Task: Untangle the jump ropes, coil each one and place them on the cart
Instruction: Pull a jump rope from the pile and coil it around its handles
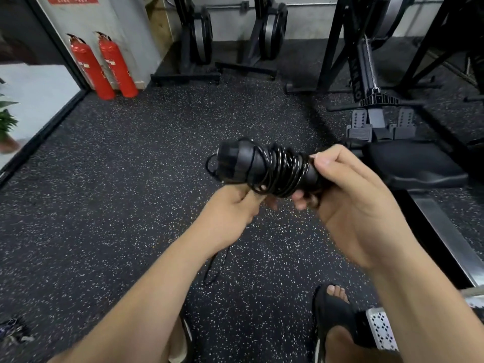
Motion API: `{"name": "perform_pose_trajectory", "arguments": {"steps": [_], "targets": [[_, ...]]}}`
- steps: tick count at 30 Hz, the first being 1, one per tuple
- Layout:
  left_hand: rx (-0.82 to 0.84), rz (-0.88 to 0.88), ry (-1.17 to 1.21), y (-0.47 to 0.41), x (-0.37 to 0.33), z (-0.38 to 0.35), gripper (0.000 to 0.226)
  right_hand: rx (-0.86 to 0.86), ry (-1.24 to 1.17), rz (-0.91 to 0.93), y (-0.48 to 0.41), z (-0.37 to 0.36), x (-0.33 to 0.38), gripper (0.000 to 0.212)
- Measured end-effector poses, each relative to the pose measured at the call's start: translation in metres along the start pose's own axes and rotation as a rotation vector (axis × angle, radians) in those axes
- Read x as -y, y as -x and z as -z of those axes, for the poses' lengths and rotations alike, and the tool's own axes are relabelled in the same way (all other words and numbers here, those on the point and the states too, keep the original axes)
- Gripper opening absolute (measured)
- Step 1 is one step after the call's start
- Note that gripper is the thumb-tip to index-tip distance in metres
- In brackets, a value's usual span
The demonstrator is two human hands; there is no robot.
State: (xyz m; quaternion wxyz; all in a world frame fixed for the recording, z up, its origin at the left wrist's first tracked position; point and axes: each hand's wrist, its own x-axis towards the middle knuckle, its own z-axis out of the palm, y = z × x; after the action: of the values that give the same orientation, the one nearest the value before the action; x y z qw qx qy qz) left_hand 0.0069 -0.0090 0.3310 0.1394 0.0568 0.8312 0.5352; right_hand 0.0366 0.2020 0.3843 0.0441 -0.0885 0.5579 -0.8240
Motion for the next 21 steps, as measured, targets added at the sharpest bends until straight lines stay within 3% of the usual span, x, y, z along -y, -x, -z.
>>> {"name": "perform_pose_trajectory", "arguments": {"steps": [7, 14, 21], "targets": [[0.070, -0.085, -0.200, 0.008, -0.011, -0.021, 0.033, -0.198, 0.117, 0.112, -0.004, 0.009, -0.009, 0.015], [0.180, -0.075, -0.411, 0.014, -0.014, -0.029, 0.028, -0.242, 0.965, 0.280, -0.003, 0.015, -0.024, 0.016], [0.211, -0.118, -0.441, 0.018, -0.011, -0.002, 0.027, -0.147, 1.247, 0.124, -0.004, 0.020, -0.036, 0.018]]}}
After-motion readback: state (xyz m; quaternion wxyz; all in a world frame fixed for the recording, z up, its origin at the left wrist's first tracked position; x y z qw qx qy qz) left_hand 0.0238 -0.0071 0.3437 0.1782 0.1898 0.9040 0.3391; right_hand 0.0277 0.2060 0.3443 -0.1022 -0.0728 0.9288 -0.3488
